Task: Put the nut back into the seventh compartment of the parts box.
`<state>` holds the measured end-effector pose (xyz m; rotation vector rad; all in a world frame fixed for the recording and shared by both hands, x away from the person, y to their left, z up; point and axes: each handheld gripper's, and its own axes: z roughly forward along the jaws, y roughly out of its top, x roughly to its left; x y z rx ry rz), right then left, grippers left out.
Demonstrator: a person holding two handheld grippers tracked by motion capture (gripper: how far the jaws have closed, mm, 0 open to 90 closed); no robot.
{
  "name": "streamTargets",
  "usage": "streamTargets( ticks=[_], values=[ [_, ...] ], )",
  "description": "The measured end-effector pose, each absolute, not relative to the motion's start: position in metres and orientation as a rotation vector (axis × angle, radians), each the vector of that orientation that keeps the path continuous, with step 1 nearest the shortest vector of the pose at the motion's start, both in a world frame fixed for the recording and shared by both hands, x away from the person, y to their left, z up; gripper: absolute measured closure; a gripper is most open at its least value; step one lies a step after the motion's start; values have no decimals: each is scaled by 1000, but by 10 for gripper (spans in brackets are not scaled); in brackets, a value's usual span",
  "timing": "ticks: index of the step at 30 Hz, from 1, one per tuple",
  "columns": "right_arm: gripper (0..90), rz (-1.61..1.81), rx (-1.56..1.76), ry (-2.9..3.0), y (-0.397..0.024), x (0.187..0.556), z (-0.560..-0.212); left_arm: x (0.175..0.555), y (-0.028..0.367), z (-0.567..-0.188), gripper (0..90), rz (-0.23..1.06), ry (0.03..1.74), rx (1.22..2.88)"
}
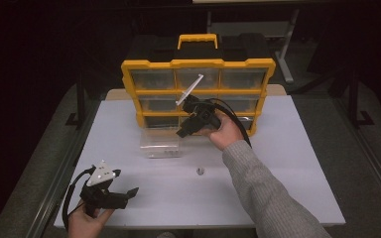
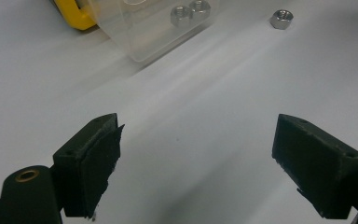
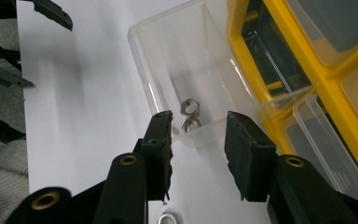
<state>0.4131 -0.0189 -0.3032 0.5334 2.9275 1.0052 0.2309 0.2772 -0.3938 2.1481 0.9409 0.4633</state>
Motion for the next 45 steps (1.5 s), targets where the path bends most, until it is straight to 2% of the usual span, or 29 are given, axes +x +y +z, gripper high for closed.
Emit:
streamTargets(
  ticks=[17, 31, 45],
  values=[
    [544, 1021, 589, 2890, -54, 394, -312, 231, 277, -394, 146, 466, 940, 2152],
    [537, 966, 630, 2924, -67, 378, -353, 232, 277, -394, 146, 469, 937, 2161],
    [546, 903, 621, 2954, -66, 370, -381, 231, 277, -394, 146, 470, 933, 2164]
  ],
)
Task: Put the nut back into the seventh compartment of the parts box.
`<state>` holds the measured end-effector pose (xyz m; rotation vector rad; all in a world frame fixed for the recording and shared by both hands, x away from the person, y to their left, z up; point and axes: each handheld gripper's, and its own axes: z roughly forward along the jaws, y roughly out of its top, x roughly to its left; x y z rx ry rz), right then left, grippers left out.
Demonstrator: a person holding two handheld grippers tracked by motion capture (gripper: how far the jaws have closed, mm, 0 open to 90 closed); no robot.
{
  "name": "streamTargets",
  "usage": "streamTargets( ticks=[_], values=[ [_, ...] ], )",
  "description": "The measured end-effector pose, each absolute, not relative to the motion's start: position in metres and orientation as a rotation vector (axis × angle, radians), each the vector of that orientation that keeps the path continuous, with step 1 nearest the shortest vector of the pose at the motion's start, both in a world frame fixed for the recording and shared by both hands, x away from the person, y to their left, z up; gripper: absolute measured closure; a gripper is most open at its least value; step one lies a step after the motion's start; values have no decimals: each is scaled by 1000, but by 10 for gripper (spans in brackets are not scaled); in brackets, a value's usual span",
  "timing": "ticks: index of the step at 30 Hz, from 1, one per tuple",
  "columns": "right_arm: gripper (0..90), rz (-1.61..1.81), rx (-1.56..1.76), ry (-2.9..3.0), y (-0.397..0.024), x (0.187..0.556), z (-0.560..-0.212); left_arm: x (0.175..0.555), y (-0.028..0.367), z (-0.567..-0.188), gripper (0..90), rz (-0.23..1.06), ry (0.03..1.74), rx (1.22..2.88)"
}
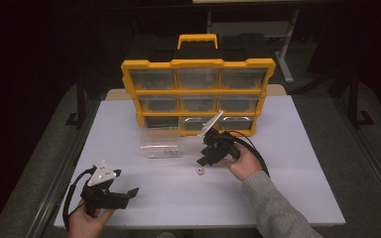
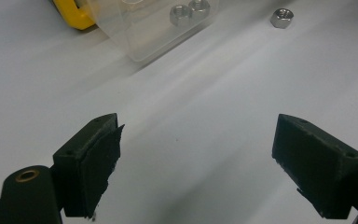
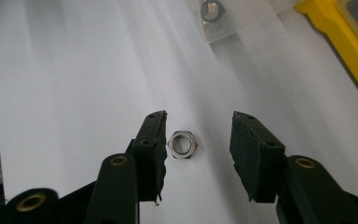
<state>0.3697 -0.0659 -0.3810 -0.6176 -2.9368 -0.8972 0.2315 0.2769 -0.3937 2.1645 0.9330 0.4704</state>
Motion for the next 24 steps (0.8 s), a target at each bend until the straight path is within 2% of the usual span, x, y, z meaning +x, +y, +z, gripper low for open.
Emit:
streamTargets(
  ticks=[24],
  values=[
    [584, -794, -543, -2976, -56, 362, -416, 231, 277, -394, 146, 469, 933, 2160]
  ],
)
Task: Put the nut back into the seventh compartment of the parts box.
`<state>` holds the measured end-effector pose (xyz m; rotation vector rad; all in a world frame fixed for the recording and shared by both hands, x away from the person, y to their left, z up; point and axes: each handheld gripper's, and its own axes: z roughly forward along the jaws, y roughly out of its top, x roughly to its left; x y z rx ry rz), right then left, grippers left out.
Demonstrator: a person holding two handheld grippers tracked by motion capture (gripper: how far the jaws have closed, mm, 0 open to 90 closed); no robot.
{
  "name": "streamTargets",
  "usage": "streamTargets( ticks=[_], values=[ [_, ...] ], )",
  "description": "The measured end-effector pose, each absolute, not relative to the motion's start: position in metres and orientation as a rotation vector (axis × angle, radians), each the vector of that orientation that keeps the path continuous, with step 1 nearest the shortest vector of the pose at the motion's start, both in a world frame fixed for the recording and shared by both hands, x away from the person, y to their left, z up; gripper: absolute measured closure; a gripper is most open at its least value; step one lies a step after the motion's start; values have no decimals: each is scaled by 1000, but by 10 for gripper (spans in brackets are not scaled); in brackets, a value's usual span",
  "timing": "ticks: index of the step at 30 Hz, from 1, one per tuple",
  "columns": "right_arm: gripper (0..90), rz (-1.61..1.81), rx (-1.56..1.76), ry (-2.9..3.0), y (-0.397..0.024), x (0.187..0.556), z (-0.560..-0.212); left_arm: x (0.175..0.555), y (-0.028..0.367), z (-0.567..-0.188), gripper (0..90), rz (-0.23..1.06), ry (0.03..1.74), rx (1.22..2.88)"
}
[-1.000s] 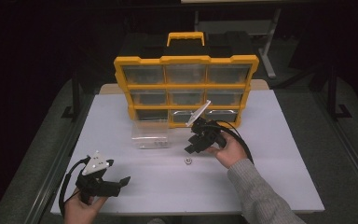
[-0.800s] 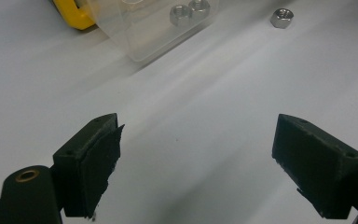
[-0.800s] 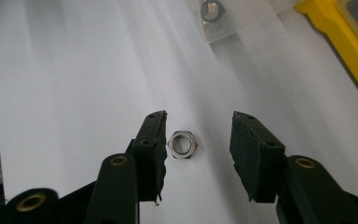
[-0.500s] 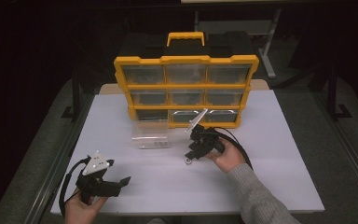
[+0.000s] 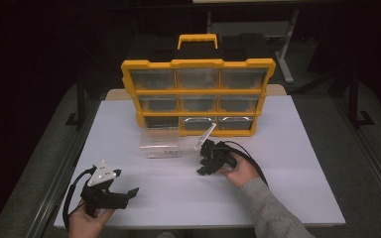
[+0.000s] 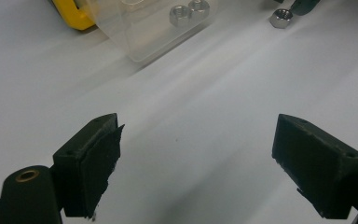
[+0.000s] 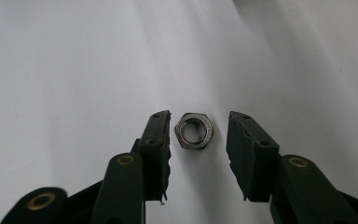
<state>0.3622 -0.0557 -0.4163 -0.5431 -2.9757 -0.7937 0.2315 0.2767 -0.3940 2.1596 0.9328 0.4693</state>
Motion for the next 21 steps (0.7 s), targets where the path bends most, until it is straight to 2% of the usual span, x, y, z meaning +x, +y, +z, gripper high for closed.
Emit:
streamTargets(
  ticks=[19, 21],
  values=[
    [654, -738, -486, -3041, -48, 357, -425, 231, 277, -394, 146, 467, 934, 2156],
    [656, -675, -570, -3015, -47, 353, -424, 231, 277, -394, 146, 467, 934, 2156]
  ],
)
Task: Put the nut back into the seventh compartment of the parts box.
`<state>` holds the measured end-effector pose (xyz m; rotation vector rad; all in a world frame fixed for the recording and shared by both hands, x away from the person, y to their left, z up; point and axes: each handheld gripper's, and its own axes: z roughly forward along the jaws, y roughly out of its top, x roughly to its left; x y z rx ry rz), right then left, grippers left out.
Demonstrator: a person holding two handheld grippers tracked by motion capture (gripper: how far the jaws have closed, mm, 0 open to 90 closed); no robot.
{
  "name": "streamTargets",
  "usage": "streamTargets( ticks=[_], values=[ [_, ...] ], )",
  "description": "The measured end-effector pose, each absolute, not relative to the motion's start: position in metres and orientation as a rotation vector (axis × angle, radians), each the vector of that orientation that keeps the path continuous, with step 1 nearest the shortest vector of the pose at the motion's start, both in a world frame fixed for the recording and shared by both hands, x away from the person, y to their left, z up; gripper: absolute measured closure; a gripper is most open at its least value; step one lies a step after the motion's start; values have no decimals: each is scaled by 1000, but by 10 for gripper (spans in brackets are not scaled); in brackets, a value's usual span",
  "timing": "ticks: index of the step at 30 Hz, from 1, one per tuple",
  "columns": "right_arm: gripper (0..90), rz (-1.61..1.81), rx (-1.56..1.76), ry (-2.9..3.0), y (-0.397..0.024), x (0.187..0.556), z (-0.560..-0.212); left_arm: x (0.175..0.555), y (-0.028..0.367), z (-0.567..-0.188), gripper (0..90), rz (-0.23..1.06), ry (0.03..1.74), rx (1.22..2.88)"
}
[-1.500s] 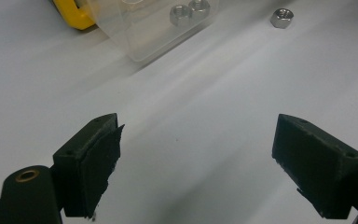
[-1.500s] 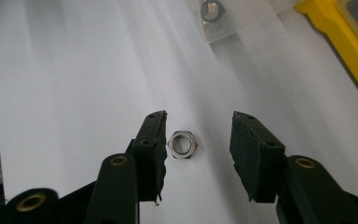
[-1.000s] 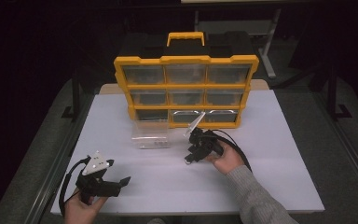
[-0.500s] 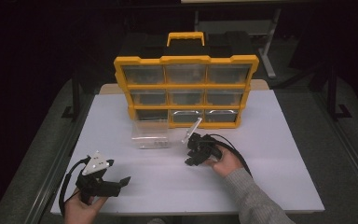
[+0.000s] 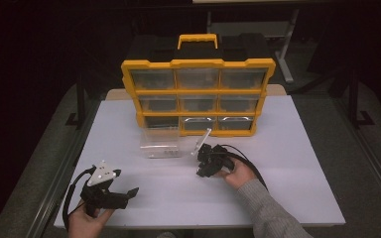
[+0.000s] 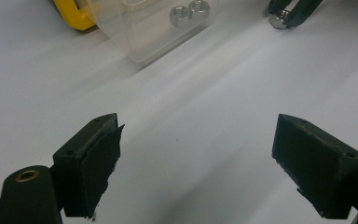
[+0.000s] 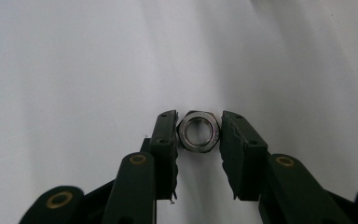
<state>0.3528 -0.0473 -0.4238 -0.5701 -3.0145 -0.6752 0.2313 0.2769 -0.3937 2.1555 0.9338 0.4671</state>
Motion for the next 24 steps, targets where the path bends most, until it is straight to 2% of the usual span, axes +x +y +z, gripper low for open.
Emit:
streamTargets(
  ticks=[4, 10, 24],
  values=[
    [659, -729, -478, -3057, -46, 357, -426, 231, 277, -393, 146, 468, 933, 2157],
    [689, -725, -476, -3073, -45, 355, -426, 231, 277, -393, 146, 464, 936, 2154],
    [691, -728, -490, -3056, -46, 358, -426, 231, 276, -394, 146, 467, 935, 2153]
  ],
)
